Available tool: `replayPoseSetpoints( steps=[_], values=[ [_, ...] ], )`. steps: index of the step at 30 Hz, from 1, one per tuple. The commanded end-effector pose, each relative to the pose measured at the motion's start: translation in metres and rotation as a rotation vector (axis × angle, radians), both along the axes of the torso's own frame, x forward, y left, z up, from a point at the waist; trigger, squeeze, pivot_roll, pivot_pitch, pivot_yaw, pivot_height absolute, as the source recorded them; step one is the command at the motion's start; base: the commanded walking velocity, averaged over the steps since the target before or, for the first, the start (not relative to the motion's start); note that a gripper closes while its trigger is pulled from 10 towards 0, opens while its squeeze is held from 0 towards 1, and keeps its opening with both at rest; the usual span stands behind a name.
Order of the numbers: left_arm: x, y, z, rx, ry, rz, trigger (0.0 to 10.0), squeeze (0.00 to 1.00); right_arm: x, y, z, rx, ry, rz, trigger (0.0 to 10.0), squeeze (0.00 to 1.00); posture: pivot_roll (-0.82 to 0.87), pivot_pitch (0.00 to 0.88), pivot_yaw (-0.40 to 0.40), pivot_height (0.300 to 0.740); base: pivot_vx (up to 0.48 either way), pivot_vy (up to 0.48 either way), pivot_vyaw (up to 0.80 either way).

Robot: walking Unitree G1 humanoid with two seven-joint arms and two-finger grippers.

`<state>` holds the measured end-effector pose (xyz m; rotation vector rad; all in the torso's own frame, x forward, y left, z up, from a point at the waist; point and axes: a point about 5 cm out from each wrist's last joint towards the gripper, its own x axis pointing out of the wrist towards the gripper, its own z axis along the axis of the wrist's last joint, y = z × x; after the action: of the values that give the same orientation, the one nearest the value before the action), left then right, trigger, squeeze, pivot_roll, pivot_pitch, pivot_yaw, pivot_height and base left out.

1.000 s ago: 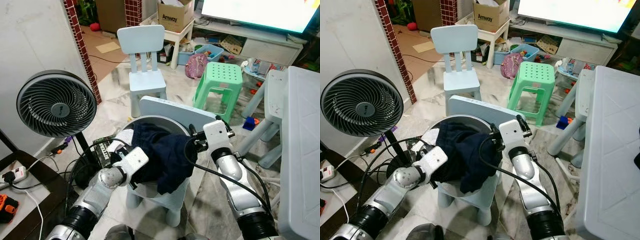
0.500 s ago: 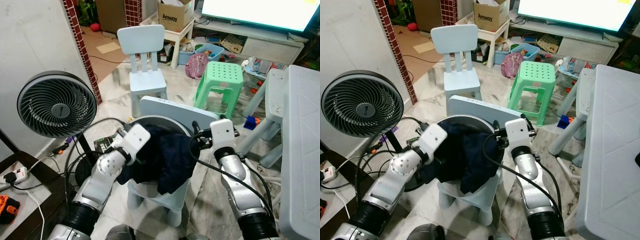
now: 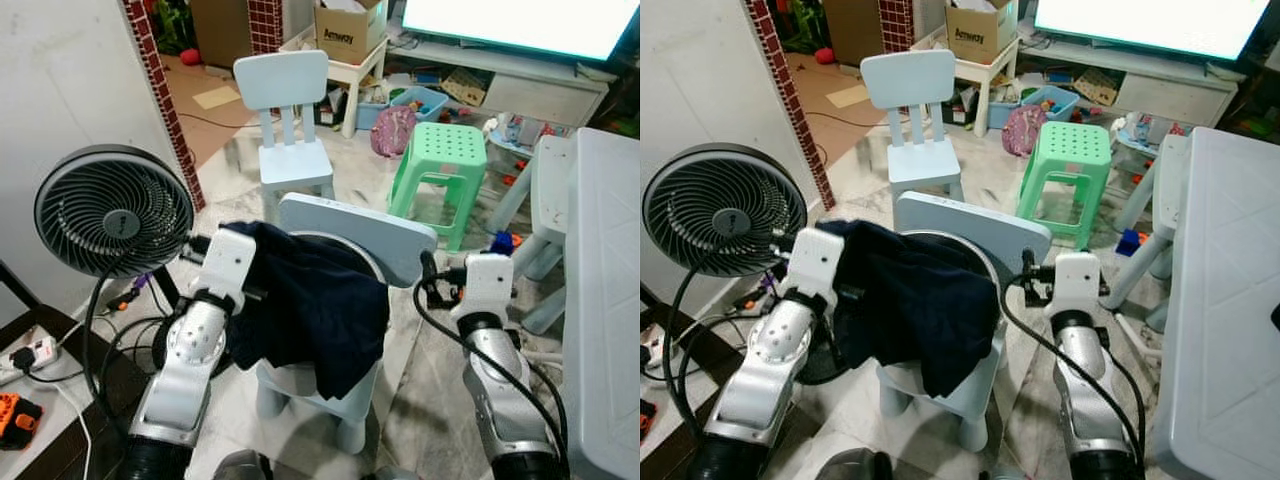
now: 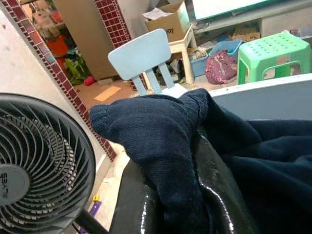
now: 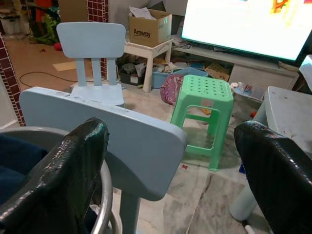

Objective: Hang hanger

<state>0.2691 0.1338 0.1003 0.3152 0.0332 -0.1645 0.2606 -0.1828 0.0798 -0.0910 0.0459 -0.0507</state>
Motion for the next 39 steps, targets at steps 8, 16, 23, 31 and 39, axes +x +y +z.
replayPoseSetpoints(
  steps=[8, 16, 23, 31, 39],
  values=[
    [0.019, -0.019, 0.018, -0.033, -0.081, -0.050, 10.0, 0.00, 0.004, -0.010, 0.011, 0.018, -0.043, -0.033, 10.0, 0.00, -0.04, 0.000, 0.061, 0.740, -0.104, 0.000, -0.24],
    [0.023, -0.021, 0.018, -0.036, -0.084, -0.062, 10.0, 0.00, 0.009, -0.010, 0.017, 0.025, -0.067, -0.029, 10.0, 0.00, -0.06, 0.000, 0.071, 0.740, -0.319, 0.000, -0.71],
    [0.026, -0.024, 0.018, -0.041, -0.092, -0.067, 10.0, 0.00, 0.013, -0.013, 0.018, 0.017, -0.071, -0.024, 10.0, 0.00, -0.05, 0.000, 0.067, 0.740, -0.347, 0.000, -0.09],
    [0.030, -0.025, 0.020, -0.045, -0.103, -0.079, 10.0, 0.00, 0.018, -0.013, 0.020, 0.006, -0.076, -0.018, 10.0, 0.00, -0.05, 0.000, 0.059, 0.740, -0.295, 0.000, 0.00],
    [0.027, -0.035, 0.023, -0.132, -0.097, -0.198, 10.0, 0.00, 0.020, -0.016, 0.019, -0.001, -0.069, -0.025, 10.0, 0.00, -0.05, 0.000, 0.058, 0.740, 0.000, 0.000, -0.49]
  ],
)
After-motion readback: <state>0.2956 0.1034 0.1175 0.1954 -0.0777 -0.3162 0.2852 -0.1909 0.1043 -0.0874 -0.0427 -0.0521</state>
